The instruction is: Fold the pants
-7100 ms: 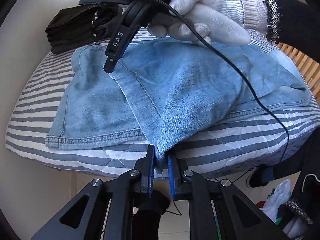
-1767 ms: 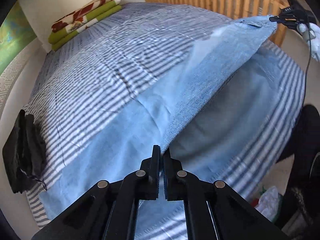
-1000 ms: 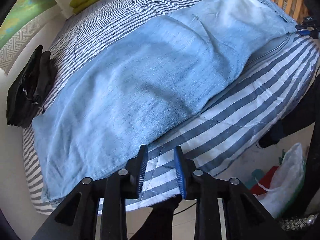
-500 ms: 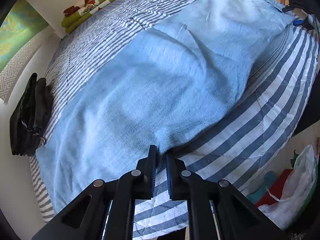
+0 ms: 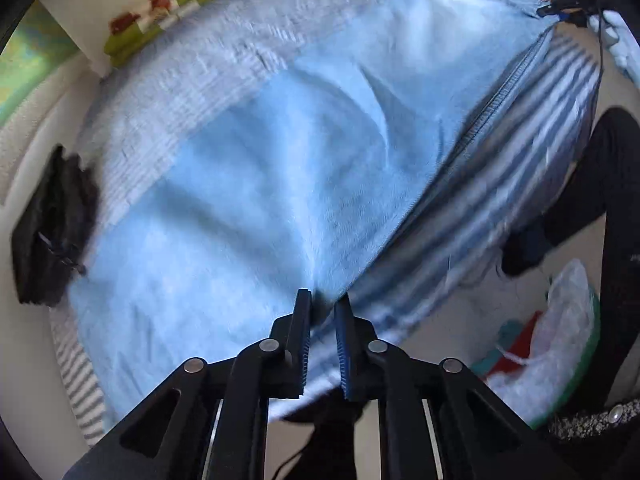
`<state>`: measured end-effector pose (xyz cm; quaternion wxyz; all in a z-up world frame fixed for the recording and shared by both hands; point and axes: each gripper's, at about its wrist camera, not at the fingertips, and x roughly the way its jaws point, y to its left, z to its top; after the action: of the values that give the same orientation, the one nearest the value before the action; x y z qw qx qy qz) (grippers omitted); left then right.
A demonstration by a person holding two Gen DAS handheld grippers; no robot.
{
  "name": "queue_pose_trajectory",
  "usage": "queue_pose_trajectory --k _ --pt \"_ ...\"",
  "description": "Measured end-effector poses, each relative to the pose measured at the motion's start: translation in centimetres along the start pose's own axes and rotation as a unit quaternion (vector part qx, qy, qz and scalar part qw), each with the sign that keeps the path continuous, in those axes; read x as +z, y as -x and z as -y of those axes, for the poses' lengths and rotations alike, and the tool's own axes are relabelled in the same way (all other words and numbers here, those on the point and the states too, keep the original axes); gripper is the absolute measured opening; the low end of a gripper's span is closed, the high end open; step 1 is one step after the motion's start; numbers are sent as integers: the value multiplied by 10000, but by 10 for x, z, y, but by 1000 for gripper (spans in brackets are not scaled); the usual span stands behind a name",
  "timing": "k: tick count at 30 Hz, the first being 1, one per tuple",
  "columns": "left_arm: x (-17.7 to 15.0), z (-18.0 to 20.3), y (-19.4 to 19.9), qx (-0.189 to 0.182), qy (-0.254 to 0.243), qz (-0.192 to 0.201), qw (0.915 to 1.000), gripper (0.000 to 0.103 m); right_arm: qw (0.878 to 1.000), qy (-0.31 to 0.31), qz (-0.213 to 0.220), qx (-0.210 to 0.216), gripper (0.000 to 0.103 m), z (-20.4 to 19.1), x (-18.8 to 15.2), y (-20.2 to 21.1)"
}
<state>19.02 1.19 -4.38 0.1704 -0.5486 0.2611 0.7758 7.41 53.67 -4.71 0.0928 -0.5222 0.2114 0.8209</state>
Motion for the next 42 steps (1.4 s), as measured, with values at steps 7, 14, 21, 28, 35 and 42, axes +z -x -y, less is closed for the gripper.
queue_pose_trajectory --k 7,14,21,28,35,42 --pt "19 13 37 -408 -13 521 9978 29 9988 73 -26 -493 35 8 -8 3" --pt "114 72 26 -1029 -447 1014 9885 33 9952 259 789 -517 36 -18 3 58" --pt "150 132 -28 -1701 -1050 537 9784 35 9912 1029 681 481 37 -72 58 23" --pt "156 107 9 -1656 -941 661 9795 43 9963 722 453 -136 39 -43 131 -35" --pt "221 26 -12 -1186 474 848 9882 43 9954 875 -114 371 62 -9 169 -74" --pt "243 13 -67 -780 680 345 9940 43 9891 1041 -507 907 75 -18 161 -124"
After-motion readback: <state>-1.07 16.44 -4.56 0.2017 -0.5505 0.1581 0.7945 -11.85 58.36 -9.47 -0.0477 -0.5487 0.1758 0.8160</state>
